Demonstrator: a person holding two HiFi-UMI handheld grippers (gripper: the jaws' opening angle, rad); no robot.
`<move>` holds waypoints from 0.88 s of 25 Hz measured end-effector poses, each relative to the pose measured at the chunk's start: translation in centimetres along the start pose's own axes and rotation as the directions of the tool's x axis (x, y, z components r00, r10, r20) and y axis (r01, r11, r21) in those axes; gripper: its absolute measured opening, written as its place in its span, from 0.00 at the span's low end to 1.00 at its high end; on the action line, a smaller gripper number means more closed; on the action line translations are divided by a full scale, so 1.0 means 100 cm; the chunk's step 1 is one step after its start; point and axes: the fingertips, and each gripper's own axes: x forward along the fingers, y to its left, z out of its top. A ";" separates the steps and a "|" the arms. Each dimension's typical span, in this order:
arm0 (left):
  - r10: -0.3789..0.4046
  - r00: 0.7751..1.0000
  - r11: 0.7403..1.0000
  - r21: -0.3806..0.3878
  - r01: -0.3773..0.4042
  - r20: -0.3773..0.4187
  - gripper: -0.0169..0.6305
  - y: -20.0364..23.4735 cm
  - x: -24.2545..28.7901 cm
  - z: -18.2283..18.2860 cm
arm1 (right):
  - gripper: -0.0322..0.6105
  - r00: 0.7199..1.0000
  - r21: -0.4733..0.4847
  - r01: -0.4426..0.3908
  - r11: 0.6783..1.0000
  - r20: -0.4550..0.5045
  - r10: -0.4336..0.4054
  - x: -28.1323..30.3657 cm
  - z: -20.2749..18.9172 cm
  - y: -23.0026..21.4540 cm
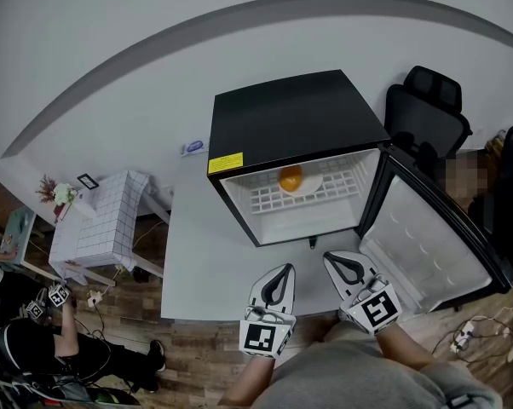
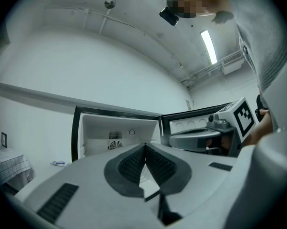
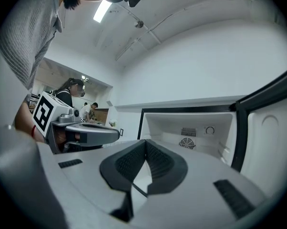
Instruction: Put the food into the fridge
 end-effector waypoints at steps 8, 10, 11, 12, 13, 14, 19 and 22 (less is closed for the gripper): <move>-0.001 1.000 1.000 -0.010 0.001 0.021 0.04 -0.001 -0.001 0.003 | 0.07 1.000 0.008 0.001 1.000 -0.004 -0.001 0.002 0.001 0.001; -0.001 1.000 1.000 -0.022 0.001 0.007 0.04 0.000 -0.002 0.000 | 0.07 1.000 0.011 0.001 1.000 -0.004 -0.001 0.003 0.001 0.000; -0.003 1.000 1.000 -0.027 0.004 0.003 0.04 0.000 -0.002 -0.002 | 0.07 1.000 0.012 0.001 1.000 -0.004 0.000 0.003 0.000 0.000; -0.006 1.000 1.000 -0.029 0.006 0.005 0.04 -0.001 -0.001 -0.001 | 0.07 1.000 0.013 0.000 1.000 -0.004 0.000 0.003 0.000 0.000; -0.007 1.000 1.000 -0.028 0.008 0.011 0.04 -0.001 -0.001 0.000 | 0.07 1.000 0.013 0.000 1.000 -0.004 0.000 0.003 0.000 0.000; -0.007 1.000 1.000 -0.027 0.008 0.013 0.04 -0.001 0.000 0.001 | 0.07 1.000 0.012 -0.001 1.000 -0.005 0.001 0.004 0.000 0.000; -0.005 1.000 1.000 -0.023 0.005 -0.010 0.04 0.001 -0.001 -0.002 | 0.07 1.000 0.003 -0.005 1.000 -0.003 0.005 0.006 0.001 0.000; -0.003 1.000 1.000 -0.017 0.002 -0.012 0.04 0.002 0.001 -0.003 | 0.07 1.000 0.004 -0.009 1.000 -0.003 0.009 0.007 0.001 0.000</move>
